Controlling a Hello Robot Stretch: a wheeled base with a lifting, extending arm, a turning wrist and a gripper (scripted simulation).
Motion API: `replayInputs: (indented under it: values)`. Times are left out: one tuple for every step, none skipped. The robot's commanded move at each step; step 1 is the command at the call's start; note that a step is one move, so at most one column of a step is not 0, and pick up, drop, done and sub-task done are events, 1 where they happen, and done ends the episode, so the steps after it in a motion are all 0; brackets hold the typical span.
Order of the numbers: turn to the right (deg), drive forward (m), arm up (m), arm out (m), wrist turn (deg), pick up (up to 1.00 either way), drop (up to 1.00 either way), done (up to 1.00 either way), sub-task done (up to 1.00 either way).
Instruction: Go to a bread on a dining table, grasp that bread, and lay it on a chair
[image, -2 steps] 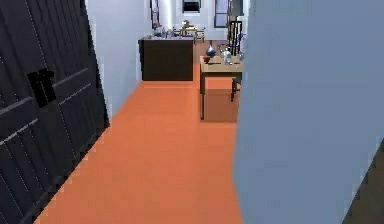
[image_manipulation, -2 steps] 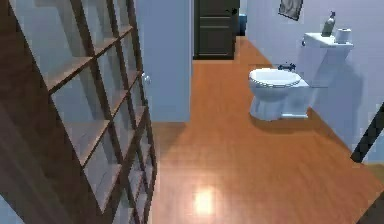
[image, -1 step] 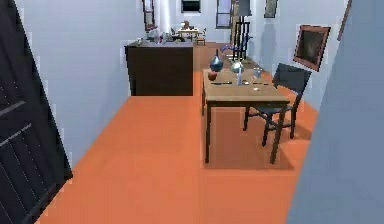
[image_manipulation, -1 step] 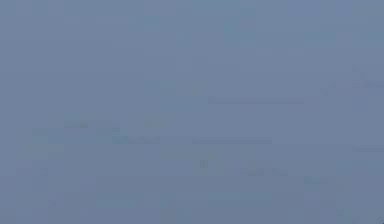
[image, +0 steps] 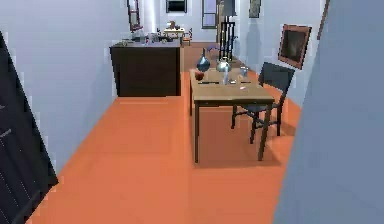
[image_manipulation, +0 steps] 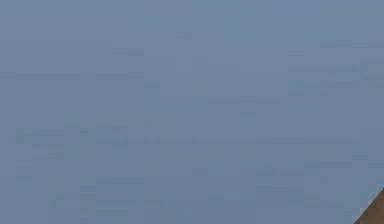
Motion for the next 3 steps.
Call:
replayInputs:
  values:
    - [0.0,0.95,0.0,0.0,0.0,0.0,0.0,0.0,0.0]
    - [36.0,0.0,0.0,0.0,0.0,0.0,0.0,0.0,0.0]
    - [0.0,0.45,0.0,0.0,0.0,0.0,0.0,0.0,0.0]
